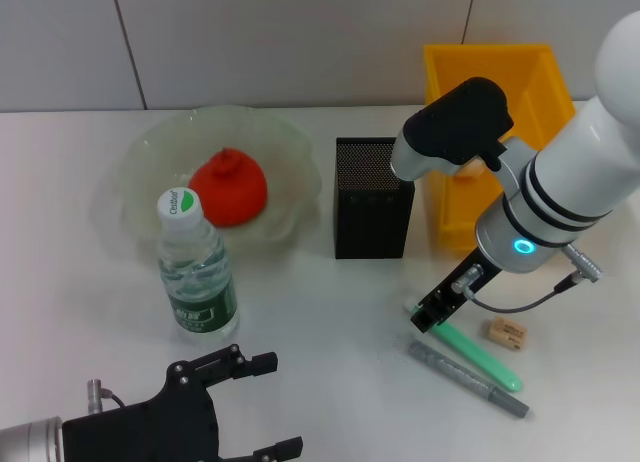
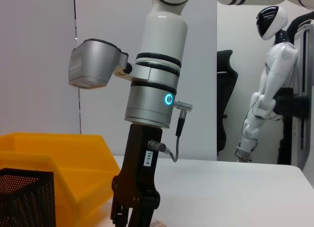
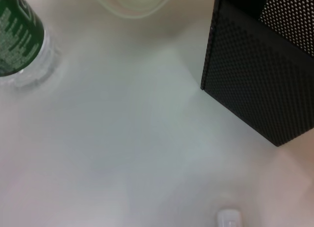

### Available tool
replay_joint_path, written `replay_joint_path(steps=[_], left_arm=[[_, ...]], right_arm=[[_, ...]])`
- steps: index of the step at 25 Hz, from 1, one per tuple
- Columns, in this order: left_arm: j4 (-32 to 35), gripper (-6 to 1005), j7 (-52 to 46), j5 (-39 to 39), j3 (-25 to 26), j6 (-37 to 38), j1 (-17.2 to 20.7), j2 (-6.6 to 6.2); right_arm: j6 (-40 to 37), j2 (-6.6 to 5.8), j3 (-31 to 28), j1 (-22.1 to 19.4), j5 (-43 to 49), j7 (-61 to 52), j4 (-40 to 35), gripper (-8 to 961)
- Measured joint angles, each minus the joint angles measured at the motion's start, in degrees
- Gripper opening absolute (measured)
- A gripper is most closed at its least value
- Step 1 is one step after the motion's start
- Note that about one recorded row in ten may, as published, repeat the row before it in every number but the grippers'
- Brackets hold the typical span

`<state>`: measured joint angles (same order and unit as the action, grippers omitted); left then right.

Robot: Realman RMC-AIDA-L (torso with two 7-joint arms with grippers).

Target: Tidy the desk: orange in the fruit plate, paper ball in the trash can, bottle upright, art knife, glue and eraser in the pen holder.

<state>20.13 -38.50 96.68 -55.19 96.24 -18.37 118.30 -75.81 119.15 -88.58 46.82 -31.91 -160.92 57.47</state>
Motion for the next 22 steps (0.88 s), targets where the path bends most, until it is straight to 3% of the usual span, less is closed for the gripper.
replay_joint_path(steps=[18,22], left_arm=[[0.0,809,-0.5,0.0,0.0,0.0,0.0,0.00],[0.0,809,-0.5,0.0,0.0,0.0,0.0,0.00]], right_arm=[[1.2,0.12,1.6,-0.1,-0.2,0.6,-1.3,378],[1.2,0.12,1.6,-0.1,-0.2,0.6,-1.4,323]])
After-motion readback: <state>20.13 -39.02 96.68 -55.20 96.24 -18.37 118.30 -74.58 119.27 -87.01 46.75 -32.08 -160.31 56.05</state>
